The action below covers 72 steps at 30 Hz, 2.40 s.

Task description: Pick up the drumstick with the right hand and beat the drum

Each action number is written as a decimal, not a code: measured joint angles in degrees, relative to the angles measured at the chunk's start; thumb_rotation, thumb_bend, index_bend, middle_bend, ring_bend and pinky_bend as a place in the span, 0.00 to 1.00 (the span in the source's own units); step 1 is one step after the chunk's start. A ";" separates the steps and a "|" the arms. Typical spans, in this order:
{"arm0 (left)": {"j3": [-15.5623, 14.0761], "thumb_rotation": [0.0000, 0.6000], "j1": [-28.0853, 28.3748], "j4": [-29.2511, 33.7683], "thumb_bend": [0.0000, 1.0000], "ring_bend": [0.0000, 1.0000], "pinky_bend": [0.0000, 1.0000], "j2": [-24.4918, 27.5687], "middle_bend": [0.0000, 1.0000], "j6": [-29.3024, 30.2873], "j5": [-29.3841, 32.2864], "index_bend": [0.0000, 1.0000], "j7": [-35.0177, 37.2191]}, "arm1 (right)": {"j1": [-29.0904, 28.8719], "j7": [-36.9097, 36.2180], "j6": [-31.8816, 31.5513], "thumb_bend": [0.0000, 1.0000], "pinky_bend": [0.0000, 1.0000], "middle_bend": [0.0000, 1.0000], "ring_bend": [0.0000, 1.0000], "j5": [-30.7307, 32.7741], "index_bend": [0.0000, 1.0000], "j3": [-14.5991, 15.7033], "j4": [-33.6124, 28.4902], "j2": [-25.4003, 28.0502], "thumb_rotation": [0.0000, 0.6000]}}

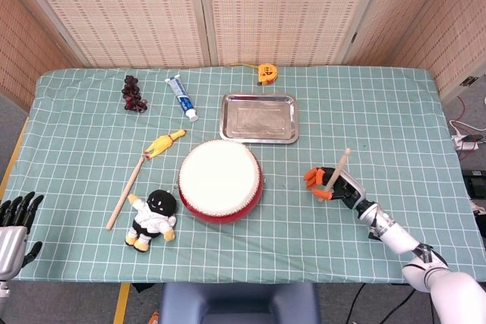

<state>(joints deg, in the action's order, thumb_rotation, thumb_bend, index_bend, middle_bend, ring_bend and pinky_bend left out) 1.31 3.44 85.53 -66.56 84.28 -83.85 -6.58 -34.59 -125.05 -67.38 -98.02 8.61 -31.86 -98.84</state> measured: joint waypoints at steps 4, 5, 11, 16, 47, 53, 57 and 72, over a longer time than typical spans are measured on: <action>-0.13 1.00 0.08 -0.06 0.23 0.02 0.02 -0.07 0.00 -0.28 -0.09 0.01 0.03 | -0.08 2.20 1.23 0.19 0.46 0.45 0.45 -0.07 0.72 0.63 -0.42 -0.39 1.00; -0.12 1.00 0.09 -0.07 0.23 0.02 0.02 -0.09 0.00 -0.31 -0.07 0.01 0.02 | -0.09 2.62 1.45 0.19 0.46 0.46 0.46 -0.06 0.74 0.73 -0.46 -0.50 1.00; -0.22 1.00 0.18 -0.07 0.23 0.02 0.02 -0.16 0.00 -0.55 -0.17 0.01 -0.03 | -0.25 5.63 2.31 0.19 0.49 0.51 0.50 -0.07 0.89 1.20 -0.53 -1.11 1.00; -0.25 1.00 0.24 -0.09 0.23 0.02 0.02 -0.26 0.00 -0.74 -0.08 0.01 -0.21 | -0.38 8.54 2.71 0.19 0.51 0.55 0.53 0.09 0.99 1.27 -0.76 -1.56 1.00; 0.04 1.00 0.38 -1.05 0.23 0.02 0.02 -0.68 0.00 -1.10 0.63 0.02 -0.58 | -0.59 18.07 2.94 0.97 1.00 1.00 1.00 2.77 1.00 -1.35 -3.42 -2.86 1.00; 0.08 1.00 0.56 -1.24 0.23 0.02 0.02 -0.88 0.00 -1.39 0.74 0.02 -0.82 | -0.67 22.69 2.03 1.00 1.00 1.00 1.00 2.19 1.00 -1.26 -3.89 -2.61 1.00; 0.14 1.00 0.64 -1.33 0.23 0.02 0.02 -0.91 0.00 -1.53 0.86 0.02 -0.88 | -0.83 29.13 1.24 1.00 1.00 1.00 1.00 1.71 1.00 -1.30 -4.16 -2.45 1.00; 0.18 1.00 0.91 -1.73 0.23 0.02 0.02 -1.23 0.00 -1.92 0.94 0.03 -0.64 | -4.21 75.41 2.81 1.00 1.00 1.00 1.00 -1.48 1.00 -0.86 -16.04 5.72 1.00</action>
<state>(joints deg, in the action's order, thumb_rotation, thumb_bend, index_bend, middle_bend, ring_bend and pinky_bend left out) 1.50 4.36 83.80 -67.79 82.35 -82.90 -7.22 -38.79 -49.64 -64.58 -99.50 7.75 -47.90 -93.12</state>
